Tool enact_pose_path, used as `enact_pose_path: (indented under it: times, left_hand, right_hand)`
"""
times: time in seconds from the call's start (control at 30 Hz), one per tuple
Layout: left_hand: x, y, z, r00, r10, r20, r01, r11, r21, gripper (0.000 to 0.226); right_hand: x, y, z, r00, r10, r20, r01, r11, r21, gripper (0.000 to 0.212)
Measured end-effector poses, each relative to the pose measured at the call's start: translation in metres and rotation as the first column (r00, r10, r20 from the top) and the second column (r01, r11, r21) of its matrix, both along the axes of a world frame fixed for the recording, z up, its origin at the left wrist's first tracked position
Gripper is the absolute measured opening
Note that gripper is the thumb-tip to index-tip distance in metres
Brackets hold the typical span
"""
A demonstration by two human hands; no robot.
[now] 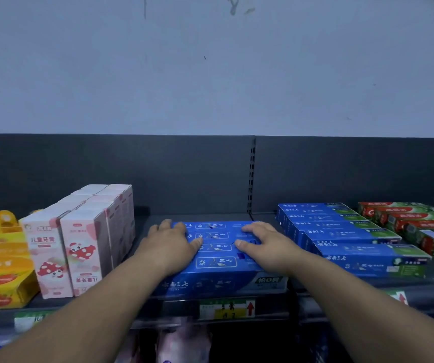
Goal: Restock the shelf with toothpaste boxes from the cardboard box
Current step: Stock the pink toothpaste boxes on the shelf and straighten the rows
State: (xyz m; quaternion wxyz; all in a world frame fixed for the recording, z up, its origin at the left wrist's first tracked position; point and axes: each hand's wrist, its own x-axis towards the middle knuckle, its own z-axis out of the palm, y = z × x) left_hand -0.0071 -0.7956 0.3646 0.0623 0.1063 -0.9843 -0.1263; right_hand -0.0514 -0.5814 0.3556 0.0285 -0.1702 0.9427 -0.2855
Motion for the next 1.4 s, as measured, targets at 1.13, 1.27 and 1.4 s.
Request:
enact_pose_path:
  times: [1.13, 1.27, 1.4]
  left_hand:
    - [-0.024, 0.227, 0.006, 0.886, -0.294, -0.359, 0.418, 0.841, 0.343, 0.046]
    - [-0.029, 0.259, -0.012, 0.935, -0.169, -0.311, 0.309, 0.819, 0.483, 0.046]
    - [-0.029, 0.27, -0.025, 0.934, -0.066, -0.352, 0.229, 0.866, 0.445, 0.041]
  right_hand:
    - [-0.036, 0.243, 0.011, 0.93, -0.278, -0.24, 0.236, 0.953, -0.188, 0.016]
    - [-0.044, 0.274, -0.002, 0.931, -0.248, -0.267, 0.199, 0.96, -0.196, 0.024]
    - [-0.05, 0.286, -0.013, 0.934, -0.237, -0.269, 0.162, 0.948, -0.274, 0.019]
